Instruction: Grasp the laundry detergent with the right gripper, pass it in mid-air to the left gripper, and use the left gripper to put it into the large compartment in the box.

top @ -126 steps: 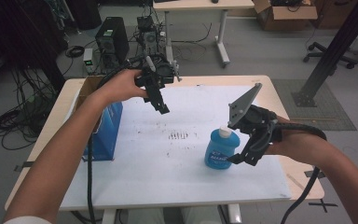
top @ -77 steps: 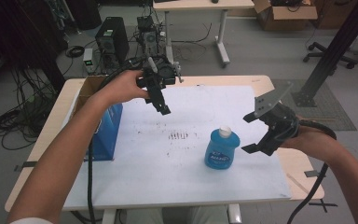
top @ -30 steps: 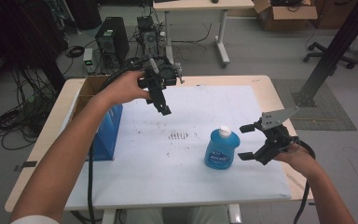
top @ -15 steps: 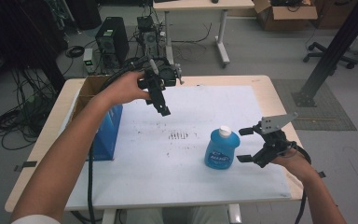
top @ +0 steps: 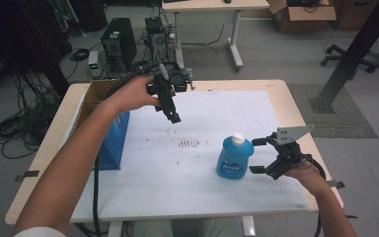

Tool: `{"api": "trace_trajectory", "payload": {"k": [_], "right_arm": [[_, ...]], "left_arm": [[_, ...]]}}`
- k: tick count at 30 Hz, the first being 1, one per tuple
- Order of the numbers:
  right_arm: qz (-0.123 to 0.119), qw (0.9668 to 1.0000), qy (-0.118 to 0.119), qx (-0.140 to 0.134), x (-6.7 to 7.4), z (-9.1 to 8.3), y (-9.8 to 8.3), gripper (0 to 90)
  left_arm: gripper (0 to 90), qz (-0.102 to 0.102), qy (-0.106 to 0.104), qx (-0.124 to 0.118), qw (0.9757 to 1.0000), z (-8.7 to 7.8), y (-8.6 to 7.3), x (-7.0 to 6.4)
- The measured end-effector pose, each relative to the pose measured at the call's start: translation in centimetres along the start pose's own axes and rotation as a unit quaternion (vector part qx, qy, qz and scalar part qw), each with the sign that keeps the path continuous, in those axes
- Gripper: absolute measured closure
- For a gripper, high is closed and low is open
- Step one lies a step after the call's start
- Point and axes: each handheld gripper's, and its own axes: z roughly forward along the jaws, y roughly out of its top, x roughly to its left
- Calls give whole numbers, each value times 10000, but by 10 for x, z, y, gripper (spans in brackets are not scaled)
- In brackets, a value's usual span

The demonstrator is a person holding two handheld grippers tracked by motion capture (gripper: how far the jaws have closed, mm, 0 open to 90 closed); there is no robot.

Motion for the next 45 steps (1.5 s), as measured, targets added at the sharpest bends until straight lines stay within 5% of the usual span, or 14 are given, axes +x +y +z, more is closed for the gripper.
{"api": "trace_trajectory", "payload": {"k": [45], "right_arm": [[-9,9996,194,-219,5,48,-4,64]], "left_arm": [[48,-35,14,-17,10000,0,-2,0]]}}
